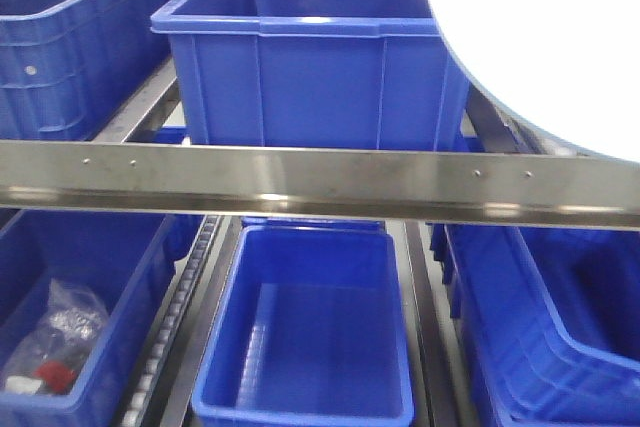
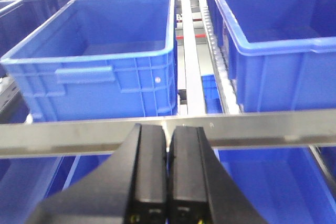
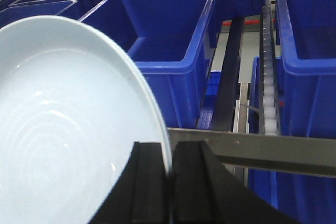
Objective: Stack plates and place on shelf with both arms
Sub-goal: 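Approach the shelf and position the plates above the large blue bin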
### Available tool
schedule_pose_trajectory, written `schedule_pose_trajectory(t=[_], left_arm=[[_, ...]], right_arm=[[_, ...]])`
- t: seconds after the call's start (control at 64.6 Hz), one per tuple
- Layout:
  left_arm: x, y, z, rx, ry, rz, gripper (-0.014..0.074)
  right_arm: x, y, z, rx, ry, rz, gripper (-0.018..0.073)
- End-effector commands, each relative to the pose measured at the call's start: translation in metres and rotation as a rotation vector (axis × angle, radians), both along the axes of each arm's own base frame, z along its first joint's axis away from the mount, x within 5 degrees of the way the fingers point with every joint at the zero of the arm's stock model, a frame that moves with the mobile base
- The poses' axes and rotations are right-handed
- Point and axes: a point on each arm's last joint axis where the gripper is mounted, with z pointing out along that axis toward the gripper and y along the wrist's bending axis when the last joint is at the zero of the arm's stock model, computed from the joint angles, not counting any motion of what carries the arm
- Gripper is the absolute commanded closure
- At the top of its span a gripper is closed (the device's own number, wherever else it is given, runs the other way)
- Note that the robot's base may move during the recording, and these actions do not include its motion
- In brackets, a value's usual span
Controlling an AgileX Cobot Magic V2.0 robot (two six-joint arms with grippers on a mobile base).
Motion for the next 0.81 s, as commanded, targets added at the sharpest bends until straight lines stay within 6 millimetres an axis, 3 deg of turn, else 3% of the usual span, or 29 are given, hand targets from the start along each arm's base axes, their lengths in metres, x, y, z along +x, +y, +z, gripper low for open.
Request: schedule_pose_trajectory(t=[0.0, 0.79], left_arm=[[0.0000, 0.0006, 0.0180, -0.015, -0.112, 0.007, 0.0516], [0.0000, 0.0006, 0.0180, -0.015, -0.112, 0.007, 0.0516]], right_arm=[[-0.0001, -0.0018, 0.0210, 0.016, -0.135, -0.019, 0.0511], [-0.0001, -0.0018, 0.0210, 0.016, -0.135, -0.019, 0.0511]])
